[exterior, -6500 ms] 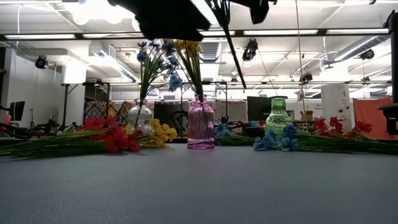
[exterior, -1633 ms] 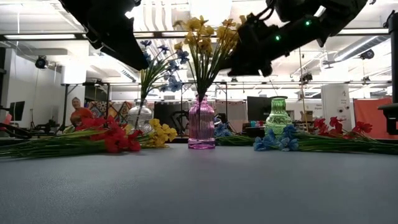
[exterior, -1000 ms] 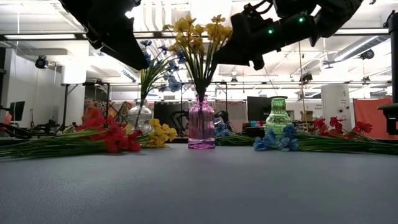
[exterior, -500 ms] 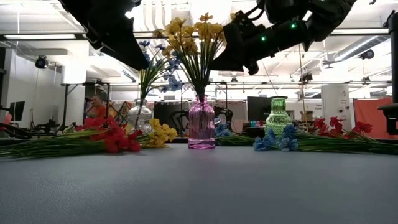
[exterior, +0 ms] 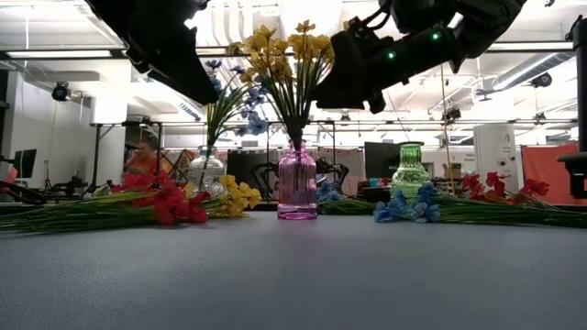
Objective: Sort flowers into vase by color
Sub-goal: Put the right yellow flowers into the violet vase
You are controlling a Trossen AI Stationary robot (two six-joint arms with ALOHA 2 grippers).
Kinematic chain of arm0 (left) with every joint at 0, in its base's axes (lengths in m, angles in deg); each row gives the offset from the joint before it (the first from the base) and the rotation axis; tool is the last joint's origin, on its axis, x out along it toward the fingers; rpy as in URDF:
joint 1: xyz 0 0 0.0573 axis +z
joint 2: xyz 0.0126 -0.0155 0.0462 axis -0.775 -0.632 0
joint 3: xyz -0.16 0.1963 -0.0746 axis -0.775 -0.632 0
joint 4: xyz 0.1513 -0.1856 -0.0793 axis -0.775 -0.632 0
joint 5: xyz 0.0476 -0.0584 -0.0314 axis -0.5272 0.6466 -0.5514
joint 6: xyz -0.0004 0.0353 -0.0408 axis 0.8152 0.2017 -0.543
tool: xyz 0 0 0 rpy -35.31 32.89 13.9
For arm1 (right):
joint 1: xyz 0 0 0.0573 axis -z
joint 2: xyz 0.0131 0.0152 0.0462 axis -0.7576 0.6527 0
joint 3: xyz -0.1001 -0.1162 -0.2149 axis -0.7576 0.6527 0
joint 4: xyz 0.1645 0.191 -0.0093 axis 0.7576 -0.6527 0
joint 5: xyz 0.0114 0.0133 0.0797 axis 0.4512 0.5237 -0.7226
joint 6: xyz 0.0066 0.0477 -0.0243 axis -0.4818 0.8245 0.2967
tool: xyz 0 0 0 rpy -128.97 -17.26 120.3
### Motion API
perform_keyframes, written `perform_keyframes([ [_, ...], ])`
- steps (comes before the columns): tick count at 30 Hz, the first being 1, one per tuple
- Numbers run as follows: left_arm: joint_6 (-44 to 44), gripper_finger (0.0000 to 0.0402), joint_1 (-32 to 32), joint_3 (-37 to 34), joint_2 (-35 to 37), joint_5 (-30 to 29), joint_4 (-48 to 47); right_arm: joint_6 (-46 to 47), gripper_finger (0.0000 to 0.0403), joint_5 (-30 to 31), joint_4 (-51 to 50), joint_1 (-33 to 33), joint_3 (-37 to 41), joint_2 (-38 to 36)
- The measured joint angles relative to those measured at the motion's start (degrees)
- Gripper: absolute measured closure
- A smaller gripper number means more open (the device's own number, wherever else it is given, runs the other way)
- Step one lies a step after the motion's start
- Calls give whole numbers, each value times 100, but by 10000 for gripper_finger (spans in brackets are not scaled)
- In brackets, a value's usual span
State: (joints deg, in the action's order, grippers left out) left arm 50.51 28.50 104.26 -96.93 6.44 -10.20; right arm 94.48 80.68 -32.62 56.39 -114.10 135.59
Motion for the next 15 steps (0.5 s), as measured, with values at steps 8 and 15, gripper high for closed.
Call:
perform_keyframes([
  [8, 13, 169, 0, 0, 0, 0, 11, 12, 157, 345, 623, 16, -6, 76],
  [15, 18, 169, 0, 0, 0, -5, 35, -80, 211, 348, 635, 80, -103, 76],
])
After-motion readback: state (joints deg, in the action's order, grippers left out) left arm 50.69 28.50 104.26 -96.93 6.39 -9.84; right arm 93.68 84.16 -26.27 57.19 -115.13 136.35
